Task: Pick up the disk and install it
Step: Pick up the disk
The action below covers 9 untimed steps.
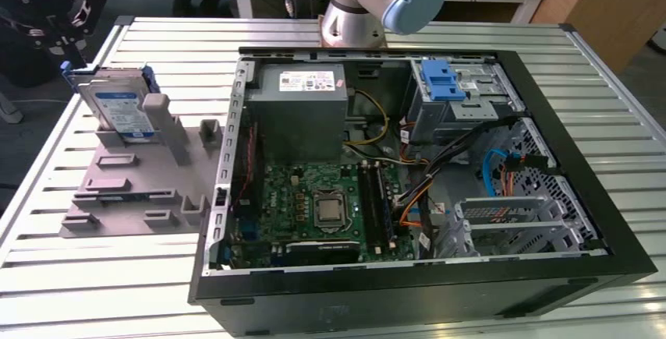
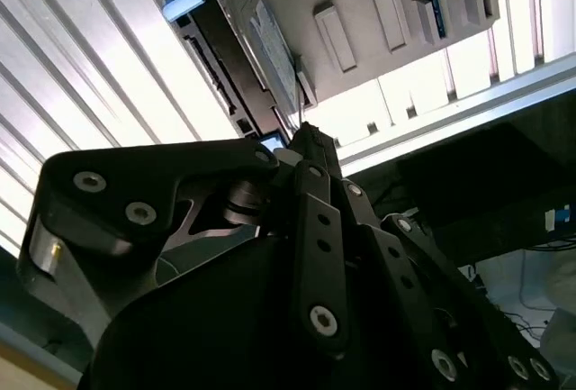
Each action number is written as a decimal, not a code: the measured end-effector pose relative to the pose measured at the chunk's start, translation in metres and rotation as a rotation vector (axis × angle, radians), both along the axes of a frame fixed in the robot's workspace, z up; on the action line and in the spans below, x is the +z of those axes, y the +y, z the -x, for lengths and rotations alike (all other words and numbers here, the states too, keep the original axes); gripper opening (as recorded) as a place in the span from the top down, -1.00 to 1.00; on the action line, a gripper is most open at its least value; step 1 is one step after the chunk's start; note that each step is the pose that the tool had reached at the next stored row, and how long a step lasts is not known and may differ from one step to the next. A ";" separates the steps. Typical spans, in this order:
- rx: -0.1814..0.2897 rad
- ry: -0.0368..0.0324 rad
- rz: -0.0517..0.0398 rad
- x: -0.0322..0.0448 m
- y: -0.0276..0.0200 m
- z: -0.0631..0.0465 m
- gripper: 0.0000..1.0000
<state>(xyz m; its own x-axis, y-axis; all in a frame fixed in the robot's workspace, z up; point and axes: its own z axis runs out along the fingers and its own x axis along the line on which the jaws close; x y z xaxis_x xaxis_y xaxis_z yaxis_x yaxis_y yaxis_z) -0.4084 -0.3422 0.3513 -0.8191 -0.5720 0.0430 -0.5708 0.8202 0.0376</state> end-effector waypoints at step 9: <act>0.105 -0.0016 0.0000 0.0000 0.0000 0.000 0.79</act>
<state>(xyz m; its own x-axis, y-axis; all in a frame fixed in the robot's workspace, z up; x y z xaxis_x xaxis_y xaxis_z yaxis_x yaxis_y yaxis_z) -0.4084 -0.3422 0.3513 -0.7549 -0.6546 0.0417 -0.6535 0.7560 0.0366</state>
